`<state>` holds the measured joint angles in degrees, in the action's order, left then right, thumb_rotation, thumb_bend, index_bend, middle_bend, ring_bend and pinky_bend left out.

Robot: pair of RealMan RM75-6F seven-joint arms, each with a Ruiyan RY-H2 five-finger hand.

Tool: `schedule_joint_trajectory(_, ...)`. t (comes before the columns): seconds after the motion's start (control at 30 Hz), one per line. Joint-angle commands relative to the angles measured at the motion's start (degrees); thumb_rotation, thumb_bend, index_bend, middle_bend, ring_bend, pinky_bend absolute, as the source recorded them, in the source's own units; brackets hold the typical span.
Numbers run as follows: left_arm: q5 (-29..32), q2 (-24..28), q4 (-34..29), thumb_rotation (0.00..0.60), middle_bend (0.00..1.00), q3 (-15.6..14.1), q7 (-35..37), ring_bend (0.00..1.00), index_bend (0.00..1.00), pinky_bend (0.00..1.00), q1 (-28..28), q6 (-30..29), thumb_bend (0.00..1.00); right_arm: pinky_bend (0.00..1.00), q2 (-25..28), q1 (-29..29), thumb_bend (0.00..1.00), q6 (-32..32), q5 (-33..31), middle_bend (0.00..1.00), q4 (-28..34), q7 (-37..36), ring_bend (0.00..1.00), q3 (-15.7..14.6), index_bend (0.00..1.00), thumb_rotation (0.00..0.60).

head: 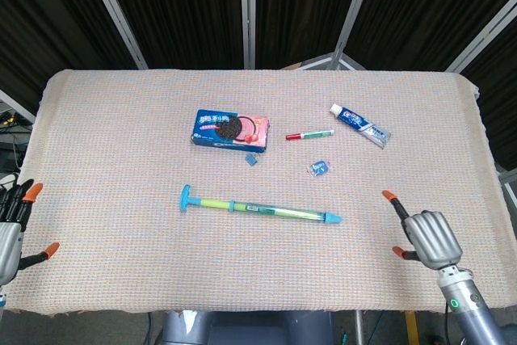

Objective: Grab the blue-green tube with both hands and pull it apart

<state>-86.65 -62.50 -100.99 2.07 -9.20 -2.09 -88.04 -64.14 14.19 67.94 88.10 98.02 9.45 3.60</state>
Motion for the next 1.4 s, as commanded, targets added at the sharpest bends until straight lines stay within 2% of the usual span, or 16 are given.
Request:
schedule_joint_trajectory(0.03,0.8,-0.6,0.1,0.6,0.0,0.3,-1.1,0.0,0.0,0.0,-0.4,0.7,0.0,1.0,-2.3,6.6,0.0,-10.0,-4.5,0.99,1.8,-0.7,1.0,1.2,0.16,0.6)
schedule_joint_trajectory(0.13,1.5,-1.0,0.3,0.6,0.0,0.4,-2.0,0.0,0.0,0.0,-0.8,1.5,0.0,1.0,-5.0,9.4,0.0,-14.1,-8.9,1.0,2.6,0.9,1.0,2.6,0.3,0.6)
schedule_joint_trajectory(0.17,1.7,-1.2,0.5,0.6,0.0,0.3,-2.3,0.0,0.0,0.0,-0.9,1.8,0.0,1.0,-6.0,10.1,0.0,-15.0,-10.5,1.0,2.6,1.6,1.0,3.0,0.32,0.6)
schedule_joint_trajectory(0.3,2.6,-1.8,1.0,0.6,0.0,0.4,-3.0,0.0,0.0,0.0,-1.4,3.1,0.0,1.0,-10.5,13.3,0.0,-17.7,-17.7,1.0,1.4,7.5,1.0,4.6,0.34,0.6)
schedule_joint_trajectory(0.5,3.9,-2.4,1.5,0.6,0.0,0.6,-3.5,0.0,0.0,0.0,-2.1,4.4,0.0,1.0,-16.9,17.1,0.02,-16.3,-26.2,1.0,-1.6,17.1,1.0,6.0,0.36,0.6)
schedule_joint_trajectory(0.67,5.1,-2.6,1.9,0.6,0.0,0.9,-3.7,0.0,0.0,0.0,-2.4,5.2,0.0,1.0,-21.2,18.9,0.09,-14.4,-29.3,1.0,-4.5,21.8,1.0,5.8,0.37,0.6)
schedule_joint_trajectory(0.87,6.1,-2.9,2.2,0.6,0.0,1.0,-4.0,0.0,0.0,0.0,-2.7,5.9,0.0,1.0,-24.7,20.8,0.15,-14.2,-31.7,1.0,-7.7,23.5,1.0,5.7,0.41,0.6)
schedule_joint_trajectory(1.4,7.9,-3.2,2.8,0.6,0.0,1.1,-4.3,0.0,0.0,0.0,-3.4,7.2,0.0,1.0,-27.6,22.7,0.16,-13.1,-32.7,1.0,-10.7,23.0,1.0,5.4,0.45,0.6)
